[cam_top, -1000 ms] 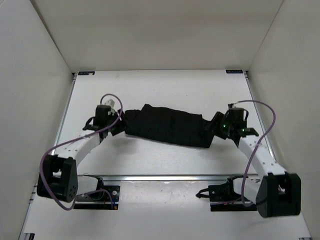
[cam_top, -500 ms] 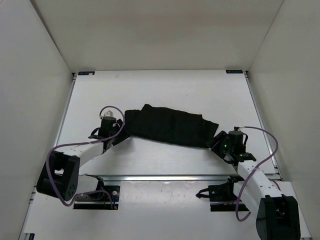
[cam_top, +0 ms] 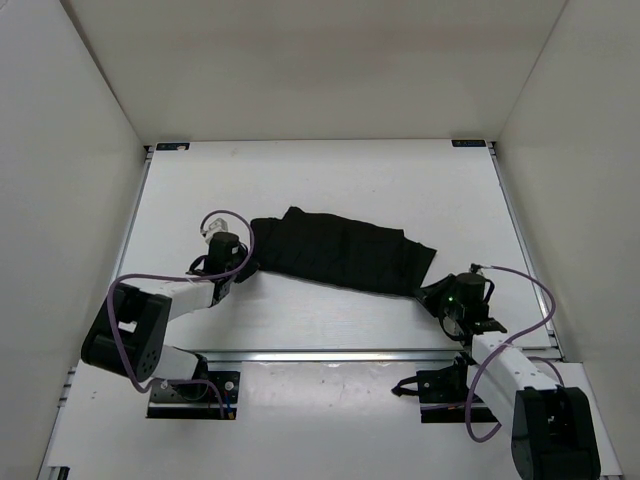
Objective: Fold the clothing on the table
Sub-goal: Fold the skirt
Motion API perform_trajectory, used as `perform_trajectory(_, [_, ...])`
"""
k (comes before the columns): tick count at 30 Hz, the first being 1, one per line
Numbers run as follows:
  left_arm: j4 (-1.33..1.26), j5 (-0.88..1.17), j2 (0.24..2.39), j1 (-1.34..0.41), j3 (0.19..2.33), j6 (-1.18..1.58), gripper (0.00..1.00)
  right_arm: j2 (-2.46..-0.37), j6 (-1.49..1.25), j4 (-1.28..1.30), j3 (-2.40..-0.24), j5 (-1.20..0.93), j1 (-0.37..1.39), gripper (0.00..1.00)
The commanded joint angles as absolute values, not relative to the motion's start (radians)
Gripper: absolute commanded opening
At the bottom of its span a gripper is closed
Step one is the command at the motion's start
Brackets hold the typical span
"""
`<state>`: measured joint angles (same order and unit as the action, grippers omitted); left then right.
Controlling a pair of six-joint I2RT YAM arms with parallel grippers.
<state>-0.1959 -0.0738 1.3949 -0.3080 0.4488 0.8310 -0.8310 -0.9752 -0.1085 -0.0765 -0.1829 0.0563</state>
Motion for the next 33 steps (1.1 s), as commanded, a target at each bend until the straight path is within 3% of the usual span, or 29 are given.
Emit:
perform_trajectory(1, [-0.247, -0.077, 1.41, -0.348, 0.439, 0.848, 0.0, -0.828, -0.956, -0.115, -0.087, -0.178, 0.048, 0.0])
perform_trajectory(6, [-0.258, -0.074, 1.378, -0.448, 0.399, 0.897, 0.0, -0.822, -0.796, 0.0, -0.244, -0.17, 0.002, 0.0])
perform_trajectory(13, [-0.327, -0.129, 1.328, -0.552, 0.318, 0.989, 0.0, -0.978, -0.463, 0.274, -0.708, -0.155, -0.005, 0.0])
perform_trajectory(18, [-0.376, -0.141, 1.371, -0.545, 0.29, 0.991, 0.0, -1.231, -0.339, 0.44, -1.05, -0.17, 0.254, 0.0])
perform_trajectory(26, [-0.396, -0.146, 1.385, -0.541, 0.288, 0.991, 0.0, -1.478, -0.434, 0.276, -1.176, -0.158, 0.665, 0.0])
perform_trajectory(33, [-0.413, -0.146, 1.351, -0.532, 0.244, 0.989, 0.0, -1.756, -0.454, 0.244, -1.368, -0.208, 0.802, 0.0])
